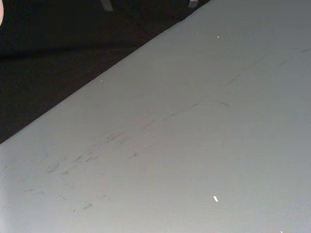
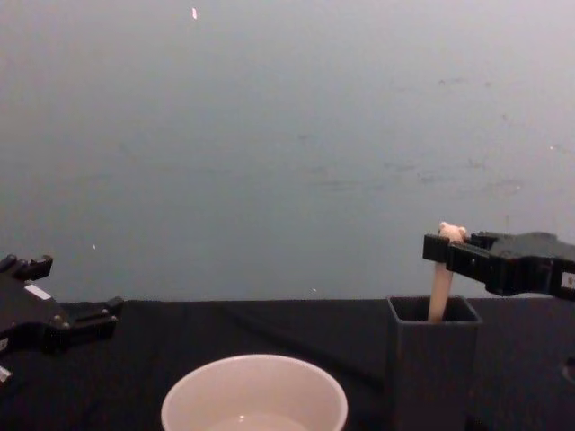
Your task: Pick up the stirring spoon with one hand, stir inside the cup, then place it back in its original position.
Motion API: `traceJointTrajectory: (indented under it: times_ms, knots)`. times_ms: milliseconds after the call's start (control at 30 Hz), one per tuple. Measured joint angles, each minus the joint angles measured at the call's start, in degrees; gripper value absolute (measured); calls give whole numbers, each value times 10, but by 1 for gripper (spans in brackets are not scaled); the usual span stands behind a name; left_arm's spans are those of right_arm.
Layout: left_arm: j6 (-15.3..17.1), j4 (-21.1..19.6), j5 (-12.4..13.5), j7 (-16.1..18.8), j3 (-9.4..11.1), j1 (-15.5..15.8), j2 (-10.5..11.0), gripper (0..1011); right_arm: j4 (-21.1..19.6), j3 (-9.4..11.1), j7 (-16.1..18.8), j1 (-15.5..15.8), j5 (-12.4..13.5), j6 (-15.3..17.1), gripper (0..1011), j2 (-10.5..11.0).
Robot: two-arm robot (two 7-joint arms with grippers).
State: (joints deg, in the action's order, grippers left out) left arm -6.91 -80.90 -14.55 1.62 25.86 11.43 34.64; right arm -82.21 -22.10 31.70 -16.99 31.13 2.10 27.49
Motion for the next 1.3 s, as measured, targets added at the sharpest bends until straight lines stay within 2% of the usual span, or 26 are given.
traceJointTrajectory:
  times_ms: [467,1133,1200,1300]
  knots:
    - [0,0,0,0,0,0,0,1001,0,-9,-9,2,10,8,215,4]
    - [0,0,0,0,0,0,0,1001,1,-17,-14,3,6,11,215,6]
    - [0,0,0,0,0,0,0,1001,1,-17,-14,3,6,11,227,6]
    - [0,0,0,0,0,0,0,1001,1,-16,-14,3,6,11,338,6]
